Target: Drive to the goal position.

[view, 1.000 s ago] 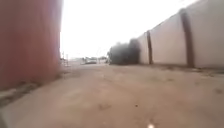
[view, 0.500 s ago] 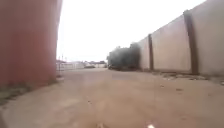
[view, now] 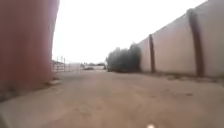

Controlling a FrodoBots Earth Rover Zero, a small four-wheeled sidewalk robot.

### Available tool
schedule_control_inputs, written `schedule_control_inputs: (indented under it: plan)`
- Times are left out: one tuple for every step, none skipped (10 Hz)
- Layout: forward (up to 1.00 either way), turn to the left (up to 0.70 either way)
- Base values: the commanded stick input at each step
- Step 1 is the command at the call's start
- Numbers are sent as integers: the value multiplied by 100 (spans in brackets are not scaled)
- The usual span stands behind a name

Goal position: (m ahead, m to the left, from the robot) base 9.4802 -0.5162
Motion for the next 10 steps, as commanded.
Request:
schedule_control_inputs:
  plan:
    - [70, 4]
    - [70, 4]
    - [70, 14]
    - [70, 18]
    - [70, 9]
    - [70, 0]
    - [70, 0]
    - [70, 0]
    - [70, 0]
    - [70, 0]
